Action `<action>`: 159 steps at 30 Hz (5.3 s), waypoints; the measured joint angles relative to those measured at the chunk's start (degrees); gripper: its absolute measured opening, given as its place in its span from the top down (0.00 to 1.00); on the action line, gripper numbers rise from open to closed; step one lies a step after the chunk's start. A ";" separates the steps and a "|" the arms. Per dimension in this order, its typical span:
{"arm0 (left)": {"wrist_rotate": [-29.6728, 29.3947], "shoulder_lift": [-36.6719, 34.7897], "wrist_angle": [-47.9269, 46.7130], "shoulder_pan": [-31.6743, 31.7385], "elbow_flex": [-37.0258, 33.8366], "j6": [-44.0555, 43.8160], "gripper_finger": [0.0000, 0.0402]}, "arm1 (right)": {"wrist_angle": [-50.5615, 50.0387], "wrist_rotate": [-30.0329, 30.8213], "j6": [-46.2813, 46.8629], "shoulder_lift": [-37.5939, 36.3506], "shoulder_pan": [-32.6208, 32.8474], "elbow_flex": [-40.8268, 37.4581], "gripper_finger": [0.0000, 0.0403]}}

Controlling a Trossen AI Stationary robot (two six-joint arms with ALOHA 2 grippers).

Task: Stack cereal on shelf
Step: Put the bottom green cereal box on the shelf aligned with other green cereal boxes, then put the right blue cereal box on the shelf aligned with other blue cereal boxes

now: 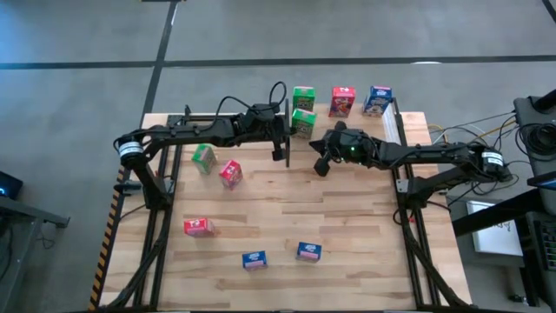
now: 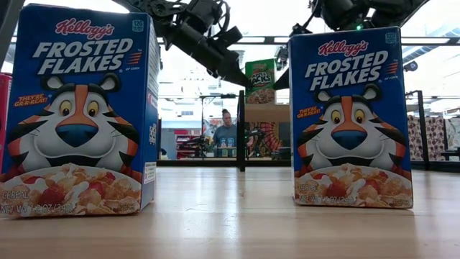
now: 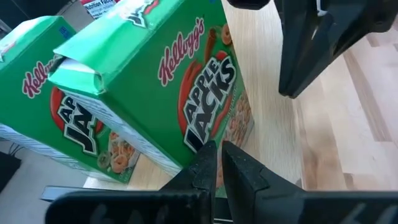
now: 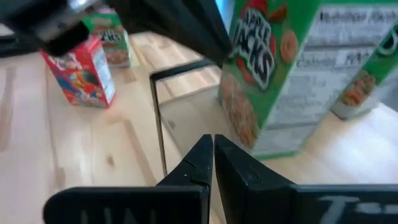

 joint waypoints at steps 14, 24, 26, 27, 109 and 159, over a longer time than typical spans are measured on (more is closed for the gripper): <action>0.44 0.00 -0.07 -0.02 -0.02 -0.18 0.98 | 5.88 6.33 -2.75 4.19 -1.70 0.00 0.98; 0.29 0.00 0.06 0.22 0.00 -0.68 0.98 | 7.11 6.34 -3.13 6.64 -3.34 0.00 0.98; -1.00 0.00 0.17 0.28 -0.01 -0.70 0.98 | 7.02 6.32 -3.27 6.65 -3.32 0.00 0.98; -2.16 0.00 0.21 0.28 0.00 -0.68 0.98 | 7.13 6.32 -3.28 6.63 -3.32 0.00 0.98; 5.07 -42.53 0.80 -11.72 -33.09 -11.43 0.98 | -56.23 1.82 36.97 11.37 33.47 38.88 0.98; 5.03 -42.49 0.81 -11.69 -33.11 -9.79 0.98 | -63.55 -4.26 35.17 33.12 45.07 49.96 0.27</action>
